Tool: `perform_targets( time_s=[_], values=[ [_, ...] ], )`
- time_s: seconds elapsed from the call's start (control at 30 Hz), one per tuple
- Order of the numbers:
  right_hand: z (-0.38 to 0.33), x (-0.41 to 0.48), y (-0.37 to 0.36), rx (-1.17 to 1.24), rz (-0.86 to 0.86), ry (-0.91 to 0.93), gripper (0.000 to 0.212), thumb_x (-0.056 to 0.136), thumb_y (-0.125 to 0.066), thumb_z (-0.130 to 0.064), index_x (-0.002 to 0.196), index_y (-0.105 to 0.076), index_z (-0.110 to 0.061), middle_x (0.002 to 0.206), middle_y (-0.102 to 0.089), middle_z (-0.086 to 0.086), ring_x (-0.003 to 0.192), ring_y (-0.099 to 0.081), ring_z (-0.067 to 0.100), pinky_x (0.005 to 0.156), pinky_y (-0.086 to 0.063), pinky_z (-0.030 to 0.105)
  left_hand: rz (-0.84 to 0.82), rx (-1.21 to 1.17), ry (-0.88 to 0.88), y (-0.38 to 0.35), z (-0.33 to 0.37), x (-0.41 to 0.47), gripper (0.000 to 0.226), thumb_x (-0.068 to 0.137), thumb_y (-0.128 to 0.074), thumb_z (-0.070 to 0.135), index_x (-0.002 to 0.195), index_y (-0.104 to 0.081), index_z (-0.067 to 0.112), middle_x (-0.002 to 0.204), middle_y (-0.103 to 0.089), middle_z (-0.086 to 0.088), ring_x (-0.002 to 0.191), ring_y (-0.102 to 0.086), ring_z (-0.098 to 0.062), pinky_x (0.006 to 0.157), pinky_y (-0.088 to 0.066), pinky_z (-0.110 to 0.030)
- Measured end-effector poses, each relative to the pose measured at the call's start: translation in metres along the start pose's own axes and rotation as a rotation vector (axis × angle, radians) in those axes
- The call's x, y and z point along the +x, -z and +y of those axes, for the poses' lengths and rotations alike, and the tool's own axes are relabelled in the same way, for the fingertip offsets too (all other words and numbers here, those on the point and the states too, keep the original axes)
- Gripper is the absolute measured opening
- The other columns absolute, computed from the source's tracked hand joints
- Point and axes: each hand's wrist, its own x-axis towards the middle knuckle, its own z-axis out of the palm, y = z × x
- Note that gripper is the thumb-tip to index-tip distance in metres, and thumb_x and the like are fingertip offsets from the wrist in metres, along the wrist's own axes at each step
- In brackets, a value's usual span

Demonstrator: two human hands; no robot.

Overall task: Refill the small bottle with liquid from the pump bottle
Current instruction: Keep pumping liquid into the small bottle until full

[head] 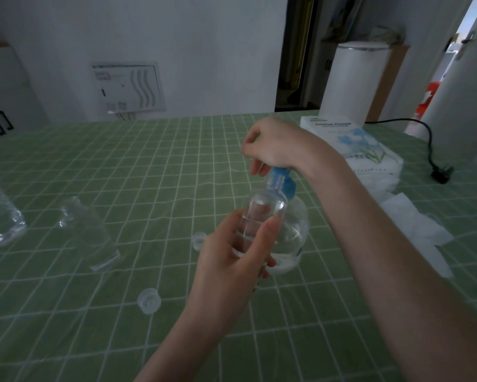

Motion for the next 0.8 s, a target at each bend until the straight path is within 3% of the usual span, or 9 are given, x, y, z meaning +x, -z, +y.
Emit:
perform_targets(
  time_s=[0.07, 0.27, 0.5, 0.67, 0.8],
  values=[
    [-0.001, 0.001, -0.001, 0.006, -0.027, -0.011, 0.027, 0.095, -0.050, -0.012, 0.111, -0.065, 0.002, 0.102, -0.073, 0.020, 0.098, -0.070, 0.033, 0.092, -0.054, 0.044, 0.002, 0.003, -0.004, 0.000, 0.000, 0.001, 0.016, 0.075, -0.058, 0.044, 0.083, -0.067, 0.034, 0.076, -0.072, 0.005, 0.054, -0.062, -0.005, 0.047, -0.046, -0.016],
    [0.003, 0.000, -0.007, -0.004, -0.052, -0.029, 0.030, 0.096, -0.049, -0.014, 0.118, -0.061, 0.003, 0.110, -0.071, 0.019, 0.104, -0.068, 0.031, 0.097, -0.050, 0.043, -0.007, 0.028, 0.008, 0.002, -0.002, 0.000, 0.019, 0.075, -0.058, 0.046, 0.082, -0.066, 0.030, 0.073, -0.071, 0.002, 0.053, -0.062, -0.006, 0.048, -0.047, -0.018],
    [0.004, 0.000, -0.009, 0.029, -0.042, -0.020, 0.033, 0.096, -0.049, -0.015, 0.120, -0.060, 0.005, 0.111, -0.070, 0.023, 0.104, -0.067, 0.036, 0.097, -0.050, 0.045, -0.002, 0.040, 0.002, 0.001, -0.004, 0.000, 0.017, 0.074, -0.058, 0.047, 0.083, -0.066, 0.034, 0.074, -0.071, 0.005, 0.054, -0.062, -0.005, 0.048, -0.047, -0.018],
    [0.002, 0.001, -0.003, 0.034, -0.010, 0.010, 0.030, 0.096, -0.050, -0.015, 0.116, -0.063, 0.003, 0.095, -0.074, 0.016, 0.092, -0.071, 0.031, 0.091, -0.054, 0.044, -0.001, 0.014, -0.021, 0.000, -0.003, 0.000, 0.026, 0.067, -0.057, 0.057, 0.082, -0.067, 0.039, 0.074, -0.071, 0.006, 0.054, -0.062, -0.005, 0.048, -0.048, -0.018],
    [0.001, 0.003, -0.004, 0.012, -0.049, -0.004, 0.028, 0.097, -0.049, -0.017, 0.115, -0.062, -0.001, 0.104, -0.072, 0.015, 0.096, -0.070, 0.028, 0.093, -0.053, 0.042, 0.015, 0.019, -0.030, 0.000, -0.003, 0.002, 0.025, 0.067, -0.057, 0.057, 0.079, -0.068, 0.038, 0.072, -0.072, 0.004, 0.051, -0.061, -0.004, 0.045, -0.047, -0.018]
  ],
)
